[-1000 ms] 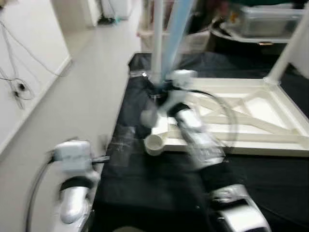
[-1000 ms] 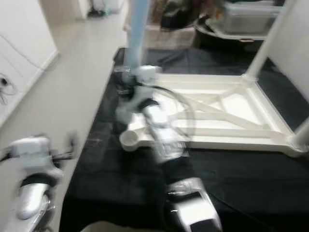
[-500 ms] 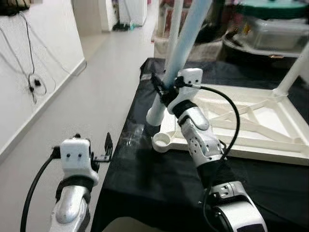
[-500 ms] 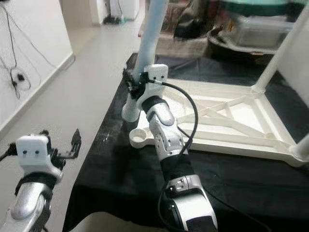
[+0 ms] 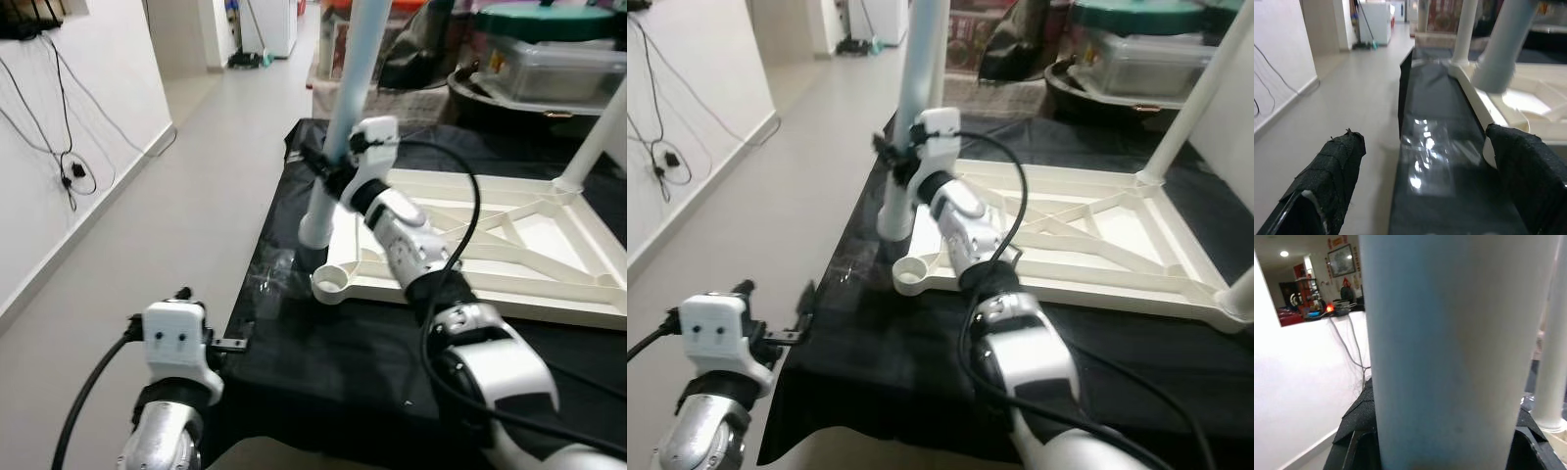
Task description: Building children table
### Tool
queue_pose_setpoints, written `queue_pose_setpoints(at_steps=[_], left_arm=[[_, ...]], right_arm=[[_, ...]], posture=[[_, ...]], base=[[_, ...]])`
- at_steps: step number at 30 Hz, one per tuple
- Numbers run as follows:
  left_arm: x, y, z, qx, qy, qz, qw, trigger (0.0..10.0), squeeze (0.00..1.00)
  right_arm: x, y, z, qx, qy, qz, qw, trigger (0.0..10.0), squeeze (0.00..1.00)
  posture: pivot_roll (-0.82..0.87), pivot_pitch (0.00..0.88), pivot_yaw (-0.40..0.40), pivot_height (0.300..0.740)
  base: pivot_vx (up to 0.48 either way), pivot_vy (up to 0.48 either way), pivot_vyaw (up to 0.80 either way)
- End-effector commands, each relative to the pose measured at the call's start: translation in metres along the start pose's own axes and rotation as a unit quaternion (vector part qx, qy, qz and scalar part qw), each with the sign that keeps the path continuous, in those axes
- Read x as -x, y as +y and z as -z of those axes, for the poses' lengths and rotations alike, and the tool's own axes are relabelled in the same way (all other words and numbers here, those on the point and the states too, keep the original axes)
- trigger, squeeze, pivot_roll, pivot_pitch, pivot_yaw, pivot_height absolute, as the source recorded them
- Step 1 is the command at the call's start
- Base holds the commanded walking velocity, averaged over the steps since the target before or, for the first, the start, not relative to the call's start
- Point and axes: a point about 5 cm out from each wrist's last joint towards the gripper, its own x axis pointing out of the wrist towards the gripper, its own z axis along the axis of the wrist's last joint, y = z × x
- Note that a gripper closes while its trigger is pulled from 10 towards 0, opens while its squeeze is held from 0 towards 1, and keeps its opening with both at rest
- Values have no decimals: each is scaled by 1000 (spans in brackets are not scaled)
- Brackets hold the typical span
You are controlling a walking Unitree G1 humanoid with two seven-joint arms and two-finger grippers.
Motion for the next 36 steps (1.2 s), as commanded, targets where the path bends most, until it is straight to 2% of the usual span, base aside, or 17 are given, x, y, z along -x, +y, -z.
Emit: queue_pose_setpoints(at_steps=[1, 4, 11, 13, 14, 15, 17, 20, 21, 22, 23, 24, 25, 27, 30, 33, 36], left_arm=[[7, -7, -2, 8, 8, 9, 1000, 10000, 0], [14, -13, -2, 16, 18, 18, 1000, 10000, 0], [17, -15, -2, 19, 23, 22, 999, 10000, 0], [20, -15, -3, 21, 27, 26, 999, 10000, 0], [22, -16, -3, 23, 30, 27, 999, 10000, 0], [22, -16, -3, 23, 30, 27, 999, 10000, 0], [24, -17, -3, 25, 36, 28, 999, 10000, 0], [25, -18, -3, 25, 38, 28, 999, 10000, 0], [27, -19, -3, 27, 40, 29, 998, 10000, 0], [27, -19, -3, 27, 40, 29, 998, 10000, 0], [28, -21, -3, 28, 42, 30, 998, 10000, 0], [28, -21, -3, 28, 42, 30, 998, 10000, 0], [29, -21, -4, 29, 43, 30, 998, 10000, 0], [29, -22, -4, 30, 43, 29, 998, 10000, 0], [29, -22, -4, 30, 43, 29, 998, 10000, 0], [29, -22, -5, 30, 43, 27, 998, 10000, 0], [29, -22, -5, 30, 43, 26, 998, 10000, 0]], right_arm=[[0, -7, -8, 4, -10, 1, 1000, 10000, 0], [1, -20, -18, 2, -12, -6, 1000, 10000, 0], [6, -34, -25, 5, -12, 1, 1000, 10000, 0], [11, -48, -31, -32, -12, -10, 999, 10000, 0], [12, -48, -32, -57, -14, -34, 998, 10000, 0], [12, -48, -32, -57, -14, -34, 998, 10000, 0], [12, -42, -33, -85, -13, -92, 992, 10000, 0], [12, -38, -32, -93, -12, -120, 988, 10000, 0], [12, -32, -31, -97, -8, -167, 981, 10000, 0], [12, -32, -31, -97, -8, -167, 981, 10000, 0], [13, -24, -28, -104, 0, -214, 971, 10000, 0], [13, -24, -28, -104, 0, -214, 971, 10000, 0], [13, -17, -23, -103, 11, -250, 963, 10000, 0], [13, -11, -20, -108, 16, -272, 956, 10000, 0], [13, -11, -20, -108, 16, -272, 956, 10000, 0], [13, -5, -15, -112, 27, -299, 947, 10000, 0], [13, -4, -14, -109, 33, -305, 945, 10000, 0]], posture=[[148, 210, -34, 740], [148, 227, -29, 740], [151, 244, -24, 740], [151, 260, -18, 740], [154, 271, -13, 740], [154, 271, -13, 740], [159, 282, -14, 740], [159, 282, -14, 740], [159, 288, -12, 740], [159, 288, -12, 740], [159, 293, -15, 740], [159, 293, -15, 740], [164, 297, -18, 740], [164, 300, -21, 740], [164, 300, -21, 740], [167, 302, -23, 740], [166, 300, -27, 740]], base=[[0, 0, 0], [0, 0, 0], [0, 0, 0], [0, 0, 0], [0, 0, 0], [0, 0, 0], [0, 0, 0], [0, 0, 0], [0, 0, 0], [0, 0, 0], [0, 0, 0], [0, 0, 0], [0, 0, 0], [0, 0, 0], [0, 0, 0], [0, 0, 0], [0, 0, 0]])
